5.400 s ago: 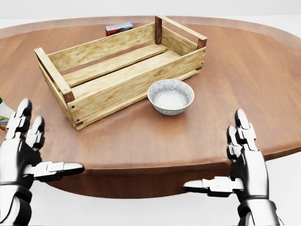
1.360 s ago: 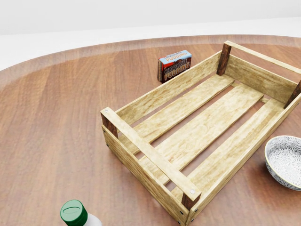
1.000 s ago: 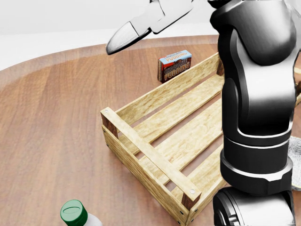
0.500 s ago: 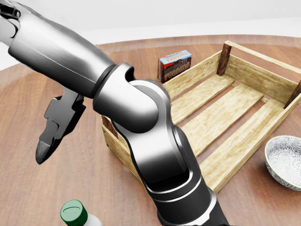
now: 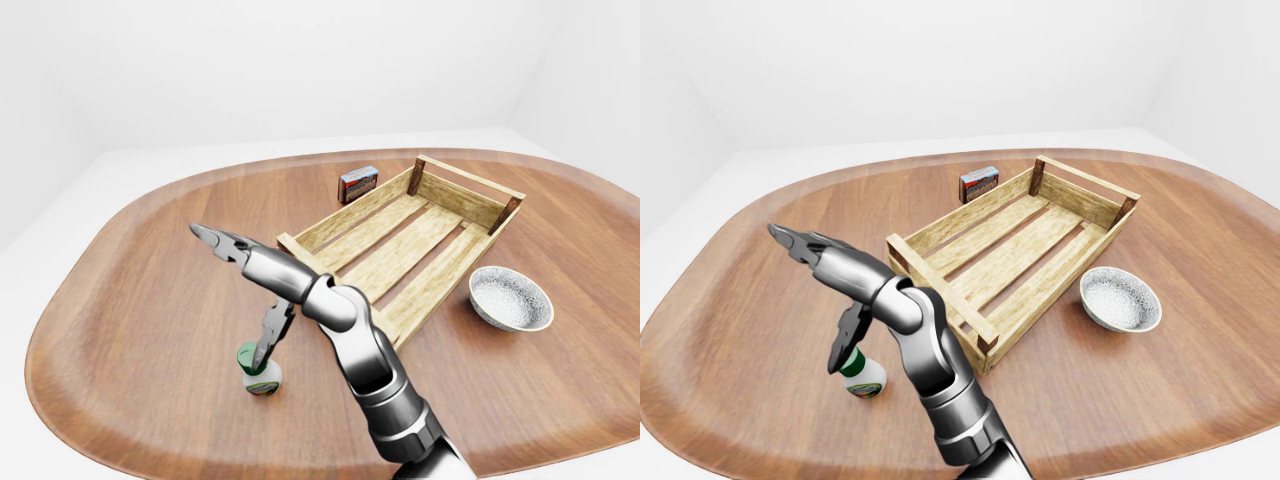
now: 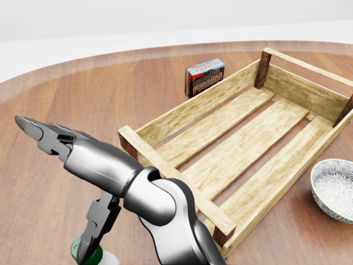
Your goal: Pick up the salad dressing and put it in the tray.
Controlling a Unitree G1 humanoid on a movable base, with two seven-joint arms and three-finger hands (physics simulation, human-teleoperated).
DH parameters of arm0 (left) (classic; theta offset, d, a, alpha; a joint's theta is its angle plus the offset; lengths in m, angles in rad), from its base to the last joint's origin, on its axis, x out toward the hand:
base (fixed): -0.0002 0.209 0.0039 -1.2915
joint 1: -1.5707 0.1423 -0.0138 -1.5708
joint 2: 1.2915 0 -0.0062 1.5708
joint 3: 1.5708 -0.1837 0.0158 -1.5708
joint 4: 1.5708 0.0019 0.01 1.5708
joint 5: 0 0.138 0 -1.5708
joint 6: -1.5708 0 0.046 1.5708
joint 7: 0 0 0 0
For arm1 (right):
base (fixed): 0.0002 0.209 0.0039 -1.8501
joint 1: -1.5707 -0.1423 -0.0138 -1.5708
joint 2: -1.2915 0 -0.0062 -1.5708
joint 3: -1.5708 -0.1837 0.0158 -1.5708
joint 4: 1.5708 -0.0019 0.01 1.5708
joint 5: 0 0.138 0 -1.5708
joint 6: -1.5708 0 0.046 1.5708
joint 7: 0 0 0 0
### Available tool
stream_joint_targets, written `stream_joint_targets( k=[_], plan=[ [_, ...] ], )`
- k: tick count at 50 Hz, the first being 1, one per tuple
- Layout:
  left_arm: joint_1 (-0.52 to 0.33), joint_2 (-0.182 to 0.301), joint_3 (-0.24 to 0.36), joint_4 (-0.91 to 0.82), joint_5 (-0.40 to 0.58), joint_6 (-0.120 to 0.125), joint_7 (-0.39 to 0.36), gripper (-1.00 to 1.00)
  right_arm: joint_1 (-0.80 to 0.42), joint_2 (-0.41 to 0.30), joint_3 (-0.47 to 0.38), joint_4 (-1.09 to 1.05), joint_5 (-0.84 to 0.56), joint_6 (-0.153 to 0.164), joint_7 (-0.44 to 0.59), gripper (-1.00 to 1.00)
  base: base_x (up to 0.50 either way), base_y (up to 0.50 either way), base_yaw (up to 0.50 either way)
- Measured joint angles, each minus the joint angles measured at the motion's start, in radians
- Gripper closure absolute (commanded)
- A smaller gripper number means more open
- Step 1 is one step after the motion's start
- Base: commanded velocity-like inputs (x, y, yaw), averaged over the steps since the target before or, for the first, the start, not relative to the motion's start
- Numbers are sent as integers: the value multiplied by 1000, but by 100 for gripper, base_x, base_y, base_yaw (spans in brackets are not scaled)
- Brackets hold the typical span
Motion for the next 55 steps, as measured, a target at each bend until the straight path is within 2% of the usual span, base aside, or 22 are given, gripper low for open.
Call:
stream_joint_targets(
  k=[18, 40, 41, 42, 43, 55],
  plan=[
    [0, -5, -5, 4, 6, 0, -4, -100, 137, -9, 37, 202, -13, 0, -36, -100, 0, 0, 0],
    [3, -7, -3, 6, 7, 0, -8, -100, 139, 11, 24, 447, -29, 0, -50, -100, 0, 0, 0],
    [3, -7, -2, 5, 7, 0, -8, -100, 138, 12, 23, 455, -30, 0, -51, -36, 0, 0, 0],
    [3, -7, -2, 4, 6, 0, -8, -100, 138, 12, 21, 464, -31, 0, -52, 43, 0, 0, 0],
    [3, -7, -2, 4, 6, 0, -8, -100, 138, 12, 20, 472, -31, 0, -52, 100, 0, 0, 0],
    [5, -9, 3, -7, 6, 0, -10, -100, 174, 10, 41, 463, -43, 0, -35, 100, 0, 0, 0]
  ],
)
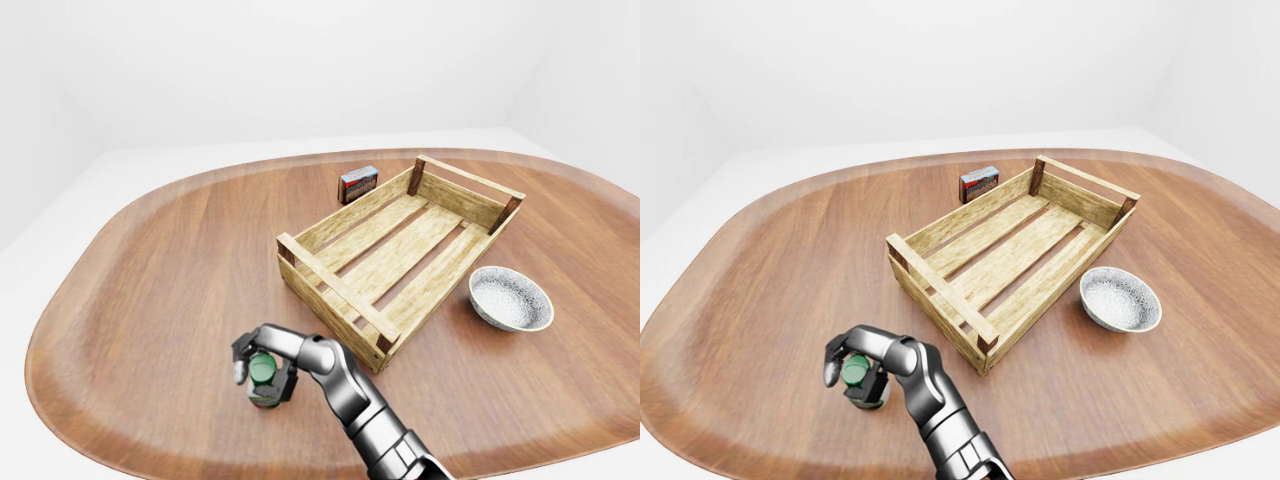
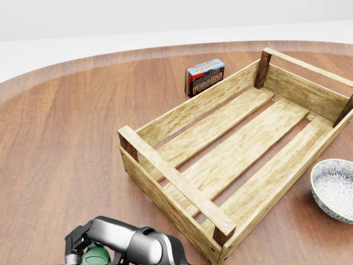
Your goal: Pick up the salad dressing and put it in the tray.
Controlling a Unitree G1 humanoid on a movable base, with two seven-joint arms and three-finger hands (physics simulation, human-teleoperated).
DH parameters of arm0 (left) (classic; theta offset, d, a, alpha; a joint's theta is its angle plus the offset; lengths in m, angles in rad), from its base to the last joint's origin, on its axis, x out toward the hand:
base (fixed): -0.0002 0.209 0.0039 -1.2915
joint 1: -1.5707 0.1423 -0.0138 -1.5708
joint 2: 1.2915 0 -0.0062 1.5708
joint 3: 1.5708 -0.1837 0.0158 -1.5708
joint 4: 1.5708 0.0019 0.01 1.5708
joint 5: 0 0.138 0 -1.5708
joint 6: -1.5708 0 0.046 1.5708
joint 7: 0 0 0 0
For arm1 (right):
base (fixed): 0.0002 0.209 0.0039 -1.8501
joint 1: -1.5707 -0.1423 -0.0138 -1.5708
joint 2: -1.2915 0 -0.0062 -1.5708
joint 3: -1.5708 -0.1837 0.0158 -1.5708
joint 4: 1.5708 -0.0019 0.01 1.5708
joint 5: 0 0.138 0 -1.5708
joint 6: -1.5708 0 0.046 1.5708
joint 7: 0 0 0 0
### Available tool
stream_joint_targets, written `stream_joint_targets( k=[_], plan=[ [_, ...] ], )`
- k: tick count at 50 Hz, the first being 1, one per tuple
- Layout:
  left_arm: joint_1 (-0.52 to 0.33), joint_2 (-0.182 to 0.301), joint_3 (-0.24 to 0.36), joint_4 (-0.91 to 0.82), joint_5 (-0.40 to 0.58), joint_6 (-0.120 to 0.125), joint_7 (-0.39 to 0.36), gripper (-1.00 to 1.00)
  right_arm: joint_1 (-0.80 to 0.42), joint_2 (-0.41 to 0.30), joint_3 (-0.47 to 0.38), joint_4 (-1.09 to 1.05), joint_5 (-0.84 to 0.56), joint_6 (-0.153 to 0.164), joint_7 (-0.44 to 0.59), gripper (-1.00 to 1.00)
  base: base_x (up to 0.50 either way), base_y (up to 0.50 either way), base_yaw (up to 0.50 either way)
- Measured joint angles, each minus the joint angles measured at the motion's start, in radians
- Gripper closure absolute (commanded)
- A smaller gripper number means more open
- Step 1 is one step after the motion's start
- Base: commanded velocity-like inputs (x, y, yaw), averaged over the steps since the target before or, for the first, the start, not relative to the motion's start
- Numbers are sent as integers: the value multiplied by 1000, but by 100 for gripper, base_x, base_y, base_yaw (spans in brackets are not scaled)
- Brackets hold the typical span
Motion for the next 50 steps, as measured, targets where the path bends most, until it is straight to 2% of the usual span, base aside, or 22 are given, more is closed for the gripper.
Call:
stream_joint_targets(
  k=[16, 32, 42, 50],
  plan=[
    [-2, -6, -4, -9, 5, 0, -1, -100, 6, -7, 1, -26, -33, 0, 13, 100, 0, 0, 0],
    [-2, -12, -6, -15, 9, 0, -4, -100, -38, 48, 32, -129, -34, 0, 91, 100, 0, 0, 0],
    [-2, -16, -7, -19, 12, 0, -6, -100, -130, 48, 19, -231, -43, 0, 110, 100, 0, 0, 0],
    [-1, -17, -6, -20, 13, 0, -9, -100, -276, 48, -46, -301, -56, 0, 110, 100, 0, 0, 0]
  ],
)
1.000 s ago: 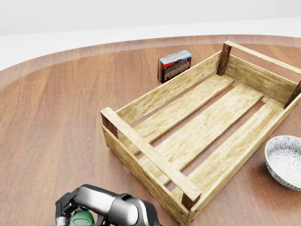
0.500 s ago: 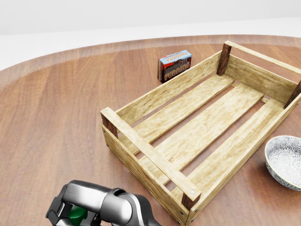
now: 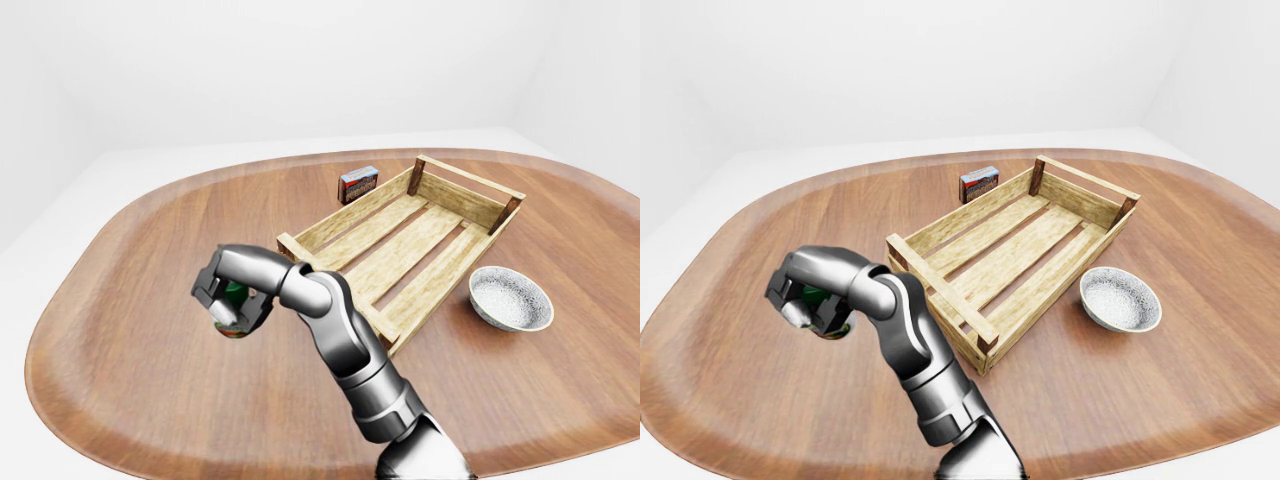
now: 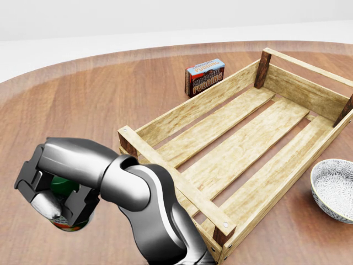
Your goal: Pick up the salad dressing and put it in the tray.
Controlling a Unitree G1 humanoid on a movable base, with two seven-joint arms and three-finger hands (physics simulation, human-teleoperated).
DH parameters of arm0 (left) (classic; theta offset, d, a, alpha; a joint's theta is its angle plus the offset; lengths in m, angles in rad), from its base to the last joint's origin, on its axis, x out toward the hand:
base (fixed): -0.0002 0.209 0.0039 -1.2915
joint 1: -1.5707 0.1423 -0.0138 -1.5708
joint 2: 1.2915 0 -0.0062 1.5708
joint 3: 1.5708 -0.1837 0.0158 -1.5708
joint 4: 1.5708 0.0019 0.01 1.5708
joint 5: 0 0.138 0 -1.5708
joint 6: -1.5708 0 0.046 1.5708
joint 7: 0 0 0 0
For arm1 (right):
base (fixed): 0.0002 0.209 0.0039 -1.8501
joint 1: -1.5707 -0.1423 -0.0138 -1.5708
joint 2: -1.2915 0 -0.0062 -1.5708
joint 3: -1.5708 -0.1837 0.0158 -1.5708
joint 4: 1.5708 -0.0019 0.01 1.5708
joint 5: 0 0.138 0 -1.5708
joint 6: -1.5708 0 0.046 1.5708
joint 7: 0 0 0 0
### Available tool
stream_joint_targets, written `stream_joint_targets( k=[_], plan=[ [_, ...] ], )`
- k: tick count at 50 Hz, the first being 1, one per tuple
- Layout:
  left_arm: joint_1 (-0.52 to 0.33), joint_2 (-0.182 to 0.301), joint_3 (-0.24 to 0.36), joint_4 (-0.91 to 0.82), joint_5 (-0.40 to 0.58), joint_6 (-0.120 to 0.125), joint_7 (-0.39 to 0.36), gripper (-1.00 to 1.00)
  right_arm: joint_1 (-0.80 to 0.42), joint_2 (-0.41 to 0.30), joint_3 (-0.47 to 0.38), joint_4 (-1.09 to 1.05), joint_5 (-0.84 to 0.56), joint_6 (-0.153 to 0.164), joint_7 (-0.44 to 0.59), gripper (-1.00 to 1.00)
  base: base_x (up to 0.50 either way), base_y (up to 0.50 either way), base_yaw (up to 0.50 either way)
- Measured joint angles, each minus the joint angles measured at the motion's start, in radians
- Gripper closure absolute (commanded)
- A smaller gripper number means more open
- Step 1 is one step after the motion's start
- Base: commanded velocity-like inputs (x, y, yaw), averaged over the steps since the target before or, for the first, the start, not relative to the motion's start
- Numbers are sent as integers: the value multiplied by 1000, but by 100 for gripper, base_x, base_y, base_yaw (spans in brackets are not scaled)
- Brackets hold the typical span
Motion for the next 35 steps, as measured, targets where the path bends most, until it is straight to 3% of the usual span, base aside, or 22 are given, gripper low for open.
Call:
stream_joint_targets(
  k=[10, 23, 29, 35],
  plan=[
    [-1, 0, 0, -2, 1, 0, -1, -100, -268, -56, -117, -50, 40, 0, 0, 100, 0, 0, 0],
    [0, 0, 1, -4, 0, 0, -2, -100, -586, -264, -247, 7, 145, 0, 0, 100, 0, 0, 0],
    [0, 1, 2, -2, 0, 0, -3, -100, -657, -389, -296, 28, 180, 0, 0, 100, 0, 0, 0],
    [1, -1, 1, 0, 2, 0, -5, -100, -641, -501, -335, -8, 190, 0, 0, 100, 0, 0, 0]
  ],
)
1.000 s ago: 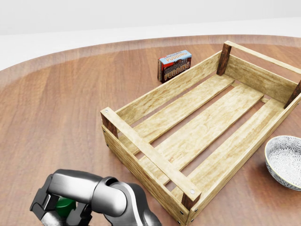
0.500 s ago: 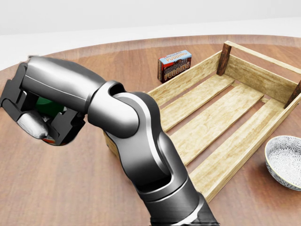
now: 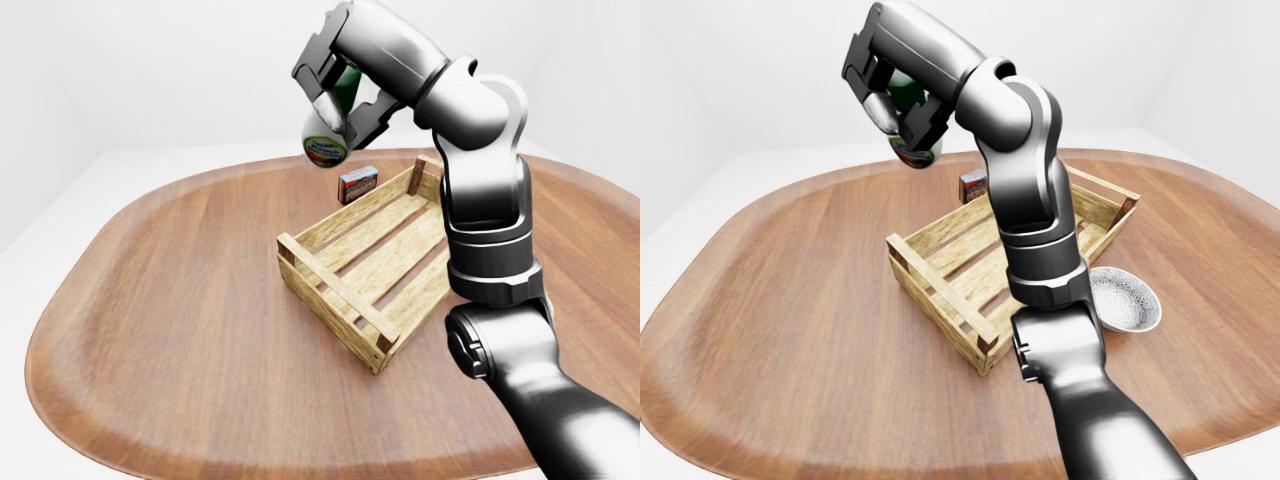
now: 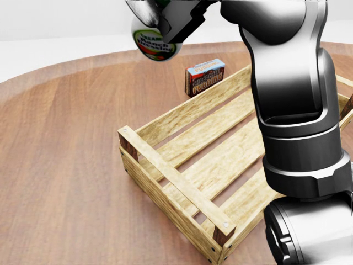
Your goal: Pick up the salad dressing and put it in the tray.
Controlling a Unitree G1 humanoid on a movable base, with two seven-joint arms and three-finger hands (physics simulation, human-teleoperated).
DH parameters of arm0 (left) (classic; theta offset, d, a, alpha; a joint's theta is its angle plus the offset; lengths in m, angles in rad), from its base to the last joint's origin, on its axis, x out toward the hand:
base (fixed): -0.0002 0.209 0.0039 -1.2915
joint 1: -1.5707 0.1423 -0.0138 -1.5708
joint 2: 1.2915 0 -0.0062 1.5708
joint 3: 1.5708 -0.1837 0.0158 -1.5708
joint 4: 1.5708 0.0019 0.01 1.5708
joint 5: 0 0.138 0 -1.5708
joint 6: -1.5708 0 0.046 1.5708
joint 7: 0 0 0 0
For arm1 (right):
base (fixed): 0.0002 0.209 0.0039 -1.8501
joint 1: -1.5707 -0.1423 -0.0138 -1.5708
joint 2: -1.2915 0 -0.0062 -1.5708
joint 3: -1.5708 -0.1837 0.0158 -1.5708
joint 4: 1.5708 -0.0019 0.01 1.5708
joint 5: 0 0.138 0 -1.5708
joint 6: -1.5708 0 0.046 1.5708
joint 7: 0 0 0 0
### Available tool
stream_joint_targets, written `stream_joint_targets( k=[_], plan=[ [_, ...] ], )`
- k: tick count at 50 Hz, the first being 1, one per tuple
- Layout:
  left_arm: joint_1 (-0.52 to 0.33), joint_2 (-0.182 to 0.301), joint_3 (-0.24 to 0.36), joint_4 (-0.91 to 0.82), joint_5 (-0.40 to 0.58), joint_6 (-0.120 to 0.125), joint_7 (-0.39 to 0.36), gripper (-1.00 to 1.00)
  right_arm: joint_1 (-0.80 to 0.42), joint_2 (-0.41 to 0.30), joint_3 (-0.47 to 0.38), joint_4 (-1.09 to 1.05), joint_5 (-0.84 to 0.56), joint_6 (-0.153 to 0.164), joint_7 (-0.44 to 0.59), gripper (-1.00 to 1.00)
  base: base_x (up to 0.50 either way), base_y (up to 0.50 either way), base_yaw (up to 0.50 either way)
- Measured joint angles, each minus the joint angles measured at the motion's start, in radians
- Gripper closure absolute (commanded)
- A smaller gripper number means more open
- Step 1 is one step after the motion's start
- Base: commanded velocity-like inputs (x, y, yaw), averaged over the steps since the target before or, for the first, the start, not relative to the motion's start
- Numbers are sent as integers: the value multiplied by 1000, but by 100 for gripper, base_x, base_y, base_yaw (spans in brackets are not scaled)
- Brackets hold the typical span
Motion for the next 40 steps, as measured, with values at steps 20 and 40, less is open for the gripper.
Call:
stream_joint_targets(
  k=[20, 40],
  plan=[
    [0, -4, 0, -11, 7, 0, -3, -100, 259, -283, -171, 78, 109, 0, -12, 100, 0, 0, 0],
    [0, -5, -1, -17, 9, 0, -5, -100, 43, -373, -166, 945, 244, 0, -209, 100, 0, 0, 0]
  ],
)
